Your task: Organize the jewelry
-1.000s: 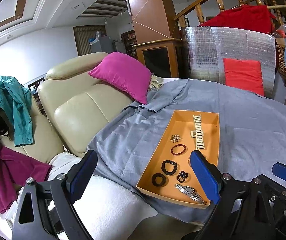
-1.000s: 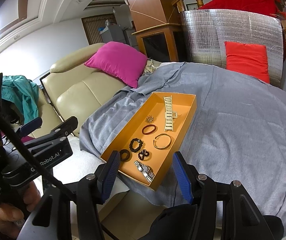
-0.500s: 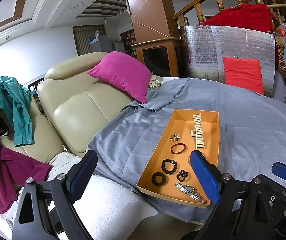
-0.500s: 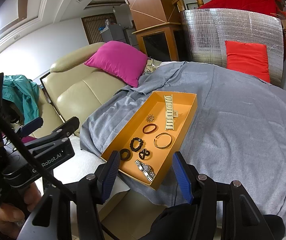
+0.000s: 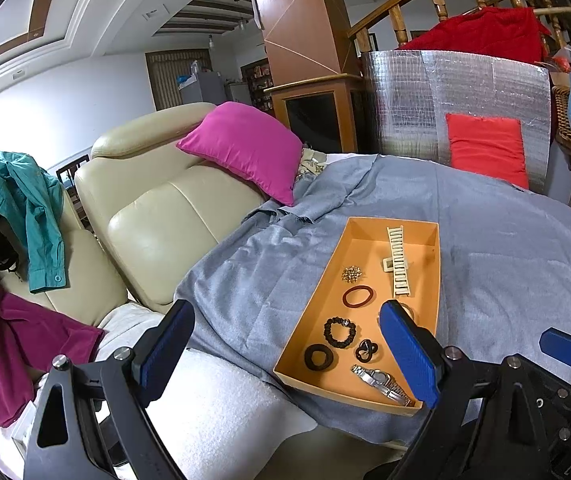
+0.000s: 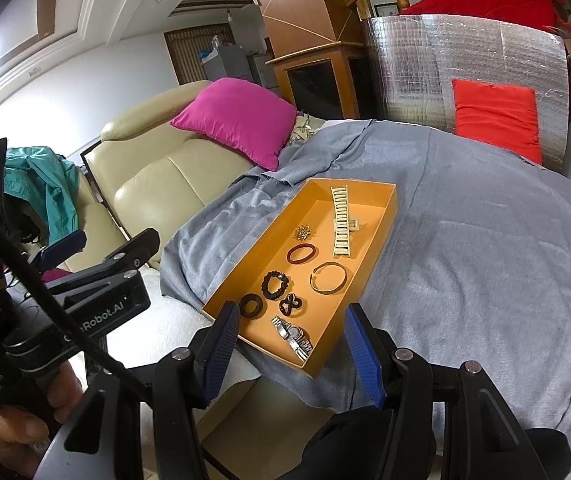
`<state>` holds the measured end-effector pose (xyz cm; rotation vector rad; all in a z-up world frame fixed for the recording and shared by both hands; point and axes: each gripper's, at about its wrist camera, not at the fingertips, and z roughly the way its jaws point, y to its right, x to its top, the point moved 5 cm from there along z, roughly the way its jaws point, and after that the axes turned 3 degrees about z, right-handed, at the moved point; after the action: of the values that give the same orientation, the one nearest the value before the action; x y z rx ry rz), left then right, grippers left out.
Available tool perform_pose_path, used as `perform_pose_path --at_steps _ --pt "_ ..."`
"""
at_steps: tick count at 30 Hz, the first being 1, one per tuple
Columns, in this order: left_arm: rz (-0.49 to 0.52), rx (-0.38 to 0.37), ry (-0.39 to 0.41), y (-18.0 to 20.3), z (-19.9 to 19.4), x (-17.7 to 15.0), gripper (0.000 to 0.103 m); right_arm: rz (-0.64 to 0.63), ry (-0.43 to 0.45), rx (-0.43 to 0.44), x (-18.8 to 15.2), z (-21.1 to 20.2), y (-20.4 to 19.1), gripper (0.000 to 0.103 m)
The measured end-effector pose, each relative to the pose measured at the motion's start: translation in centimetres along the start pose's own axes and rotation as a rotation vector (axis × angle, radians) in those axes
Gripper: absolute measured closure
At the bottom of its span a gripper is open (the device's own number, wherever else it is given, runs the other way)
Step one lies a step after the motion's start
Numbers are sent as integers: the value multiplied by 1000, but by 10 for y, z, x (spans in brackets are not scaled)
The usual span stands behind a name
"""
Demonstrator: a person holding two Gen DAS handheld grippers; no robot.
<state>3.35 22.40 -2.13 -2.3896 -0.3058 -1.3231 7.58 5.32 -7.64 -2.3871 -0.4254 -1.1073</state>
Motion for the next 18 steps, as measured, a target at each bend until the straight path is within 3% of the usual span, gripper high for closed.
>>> perform_pose_path --at_steps 18 --pt "-7 -4 -9 -4 6 -2 9 2 12 -11 5 3 -1 45"
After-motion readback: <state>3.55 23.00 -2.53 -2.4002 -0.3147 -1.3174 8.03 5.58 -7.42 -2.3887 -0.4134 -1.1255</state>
